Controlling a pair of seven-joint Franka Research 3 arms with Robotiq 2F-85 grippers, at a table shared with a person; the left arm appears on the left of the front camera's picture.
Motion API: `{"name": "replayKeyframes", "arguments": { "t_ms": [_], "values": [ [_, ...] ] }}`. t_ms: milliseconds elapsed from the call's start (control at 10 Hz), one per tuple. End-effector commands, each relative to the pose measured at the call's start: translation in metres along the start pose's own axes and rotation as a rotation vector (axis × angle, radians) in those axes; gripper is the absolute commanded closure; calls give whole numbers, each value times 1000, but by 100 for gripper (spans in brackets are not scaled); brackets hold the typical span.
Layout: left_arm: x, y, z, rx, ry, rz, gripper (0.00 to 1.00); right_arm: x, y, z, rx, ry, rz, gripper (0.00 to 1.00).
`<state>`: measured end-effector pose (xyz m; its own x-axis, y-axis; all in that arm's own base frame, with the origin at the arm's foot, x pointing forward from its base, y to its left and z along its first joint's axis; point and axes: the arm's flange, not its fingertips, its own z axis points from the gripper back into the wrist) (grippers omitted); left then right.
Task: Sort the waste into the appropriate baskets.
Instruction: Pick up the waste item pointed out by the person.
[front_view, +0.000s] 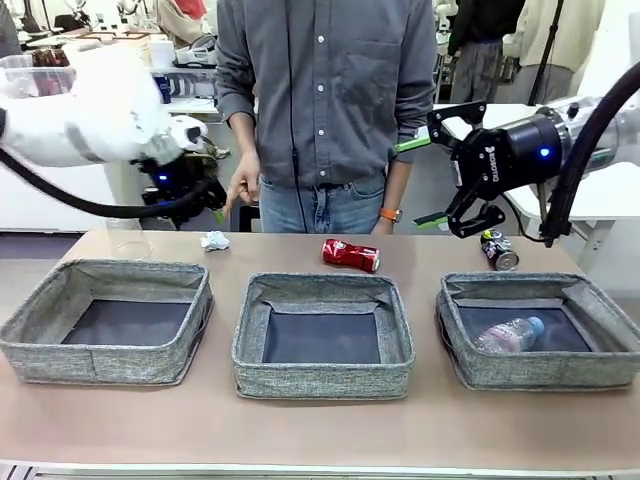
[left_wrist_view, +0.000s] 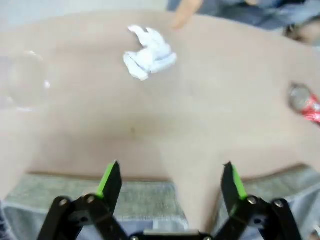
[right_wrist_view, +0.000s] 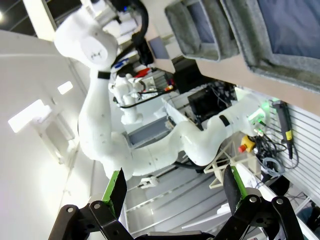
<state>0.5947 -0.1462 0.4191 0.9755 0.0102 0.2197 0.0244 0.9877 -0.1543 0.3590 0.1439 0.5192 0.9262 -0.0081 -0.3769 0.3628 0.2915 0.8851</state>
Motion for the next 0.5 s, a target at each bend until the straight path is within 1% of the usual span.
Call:
{"name": "replayKeyframes", "arguments": {
  "t_ms": [0,100,200,300,400],
  "values": [
    [26,-15,-17,112,-23,3,0,-2,5,2,-15,5,-17,0],
    [33,-14,-32,160,-45,37,0,-2,5,2,-15,5,-17,0],
    [38,-14,-47,162,-54,57,0,-2,5,2,-15,5,-17,0],
    [42,-13,-60,139,-60,59,0,-2,5,2,-15,5,-17,0],
    [43,-11,-70,165,-101,66,0,-2,5,2,-15,5,-17,0]
  ]
}}
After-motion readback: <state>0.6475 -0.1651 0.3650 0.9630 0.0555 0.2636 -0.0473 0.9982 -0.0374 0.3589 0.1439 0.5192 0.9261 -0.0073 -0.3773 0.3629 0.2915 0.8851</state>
